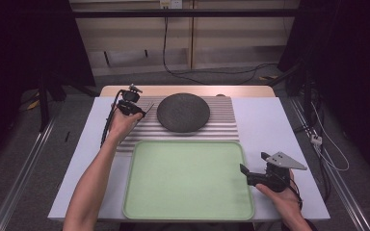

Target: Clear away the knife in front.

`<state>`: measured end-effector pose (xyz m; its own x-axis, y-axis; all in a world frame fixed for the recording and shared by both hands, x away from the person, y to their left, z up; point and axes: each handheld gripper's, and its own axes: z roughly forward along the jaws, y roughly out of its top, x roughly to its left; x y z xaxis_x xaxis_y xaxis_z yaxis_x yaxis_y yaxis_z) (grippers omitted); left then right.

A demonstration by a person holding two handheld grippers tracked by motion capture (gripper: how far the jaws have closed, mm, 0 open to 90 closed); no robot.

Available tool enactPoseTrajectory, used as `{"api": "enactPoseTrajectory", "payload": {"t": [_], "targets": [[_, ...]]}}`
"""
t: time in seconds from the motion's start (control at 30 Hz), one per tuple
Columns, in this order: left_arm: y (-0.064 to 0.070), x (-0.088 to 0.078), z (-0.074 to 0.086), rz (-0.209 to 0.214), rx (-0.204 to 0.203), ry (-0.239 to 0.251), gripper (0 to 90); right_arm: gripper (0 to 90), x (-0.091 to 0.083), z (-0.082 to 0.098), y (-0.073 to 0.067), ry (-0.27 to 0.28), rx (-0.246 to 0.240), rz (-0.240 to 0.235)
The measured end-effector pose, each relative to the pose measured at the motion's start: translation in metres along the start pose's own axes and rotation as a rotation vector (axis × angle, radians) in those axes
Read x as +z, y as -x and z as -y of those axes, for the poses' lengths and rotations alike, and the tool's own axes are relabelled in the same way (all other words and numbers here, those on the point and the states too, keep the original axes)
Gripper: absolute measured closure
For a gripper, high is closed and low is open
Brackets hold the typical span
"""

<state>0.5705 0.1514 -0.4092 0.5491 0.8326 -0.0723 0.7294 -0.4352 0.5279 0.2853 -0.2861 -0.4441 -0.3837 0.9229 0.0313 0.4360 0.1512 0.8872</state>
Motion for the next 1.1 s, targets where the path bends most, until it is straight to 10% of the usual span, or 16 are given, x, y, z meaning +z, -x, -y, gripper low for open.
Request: {"api": "enactPoseTrajectory", "payload": {"t": [1.1], "targets": [[0.039, -0.042, 0.023, 0.035, 0.089, 0.058, 79.8, 9.3, 0.000, 0.000, 0.000, -0.001, -0.001, 0.000]]}}
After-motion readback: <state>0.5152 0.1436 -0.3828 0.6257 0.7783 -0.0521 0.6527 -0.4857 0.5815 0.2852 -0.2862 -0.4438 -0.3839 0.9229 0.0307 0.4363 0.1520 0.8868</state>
